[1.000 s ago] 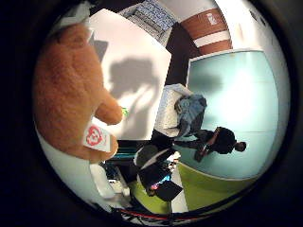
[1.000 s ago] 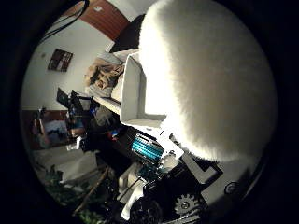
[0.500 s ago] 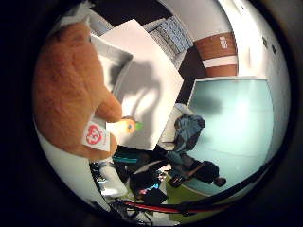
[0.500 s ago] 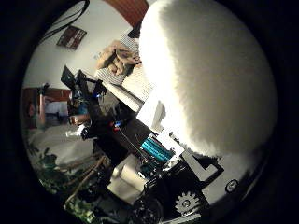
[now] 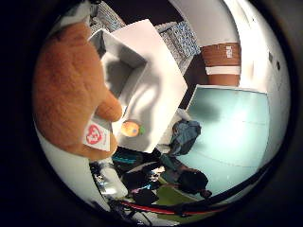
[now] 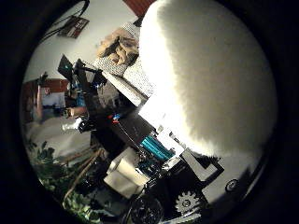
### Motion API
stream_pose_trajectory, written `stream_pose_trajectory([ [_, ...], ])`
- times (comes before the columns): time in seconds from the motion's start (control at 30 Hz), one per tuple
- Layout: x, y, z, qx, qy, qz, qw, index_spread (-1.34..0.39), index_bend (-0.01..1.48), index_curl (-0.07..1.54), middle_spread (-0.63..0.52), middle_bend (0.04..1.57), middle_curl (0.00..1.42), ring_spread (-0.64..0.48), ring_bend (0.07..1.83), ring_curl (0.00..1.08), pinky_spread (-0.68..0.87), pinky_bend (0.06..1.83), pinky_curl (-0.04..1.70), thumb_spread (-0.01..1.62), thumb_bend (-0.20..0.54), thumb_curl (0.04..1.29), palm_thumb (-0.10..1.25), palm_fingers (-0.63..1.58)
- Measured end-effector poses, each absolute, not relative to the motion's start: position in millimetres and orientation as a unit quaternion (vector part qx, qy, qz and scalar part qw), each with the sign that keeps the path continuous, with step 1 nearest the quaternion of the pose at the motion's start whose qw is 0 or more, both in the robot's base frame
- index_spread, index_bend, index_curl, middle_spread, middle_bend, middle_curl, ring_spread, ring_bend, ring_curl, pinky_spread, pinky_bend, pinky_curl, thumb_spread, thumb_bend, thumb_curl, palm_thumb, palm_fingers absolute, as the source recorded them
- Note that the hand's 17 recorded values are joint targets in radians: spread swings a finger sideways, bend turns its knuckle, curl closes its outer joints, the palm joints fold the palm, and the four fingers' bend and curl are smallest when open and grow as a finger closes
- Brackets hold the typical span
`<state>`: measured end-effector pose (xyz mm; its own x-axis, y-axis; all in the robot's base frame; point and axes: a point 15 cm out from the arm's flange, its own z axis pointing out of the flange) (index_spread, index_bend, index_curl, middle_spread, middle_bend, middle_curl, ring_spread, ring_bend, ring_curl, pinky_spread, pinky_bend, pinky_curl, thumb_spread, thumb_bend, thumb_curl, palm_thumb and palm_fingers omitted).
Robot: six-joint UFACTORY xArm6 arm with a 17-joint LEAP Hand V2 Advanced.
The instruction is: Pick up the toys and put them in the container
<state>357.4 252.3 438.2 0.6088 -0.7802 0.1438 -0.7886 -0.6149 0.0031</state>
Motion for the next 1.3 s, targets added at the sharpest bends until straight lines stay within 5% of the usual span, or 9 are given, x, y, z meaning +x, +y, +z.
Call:
stream_pose_trajectory([
  [0.2,367.4,242.7,438.2,0.890,-0.451,0.065,0.030,-0.39,0.49,0.91,-0.26,1.06,0.97,-0.33,1.25,0.79,-0.43,1.02,0.91,0.78,-0.033,0.62,0.82,0.71],
  [0.27,369.1,240.5,438.3,0.889,-0.453,0.067,0.031,-0.44,0.31,0.81,-0.26,0.91,0.89,-0.34,1.18,0.73,-0.43,0.93,0.86,0.89,-0.024,0.60,0.80,0.40],
  [0.4,373.2,231.5,437.6,0.884,-0.461,0.064,0.033,-0.52,0.37,0.67,-0.19,0.57,0.69,-0.18,0.83,0.56,-0.05,0.77,0.80,1.06,-0.024,0.54,0.75,0.12],
  [0.63,378.1,221.6,436.7,0.882,-0.465,0.063,0.034,-0.50,0.23,0.47,-0.09,0.34,0.47,0.01,0.61,0.39,0.41,0.68,0.66,1.10,-0.021,0.47,0.73,0.14],
  [0.9,375.2,199.5,448.8,0.874,-0.480,0.065,0.031,-0.47,0.17,0.37,-0.07,0.26,0.38,0.05,0.51,0.30,0.50,0.57,0.53,1.11,-0.022,0.44,0.71,0.22],
  [1.3,349.3,44.0,429.3,0.807,-0.586,0.040,0.061,-0.40,0.16,0.29,-0.06,0.26,0.35,0.08,0.49,0.25,0.49,0.54,0.43,1.12,-0.022,0.41,0.67,0.22],
])
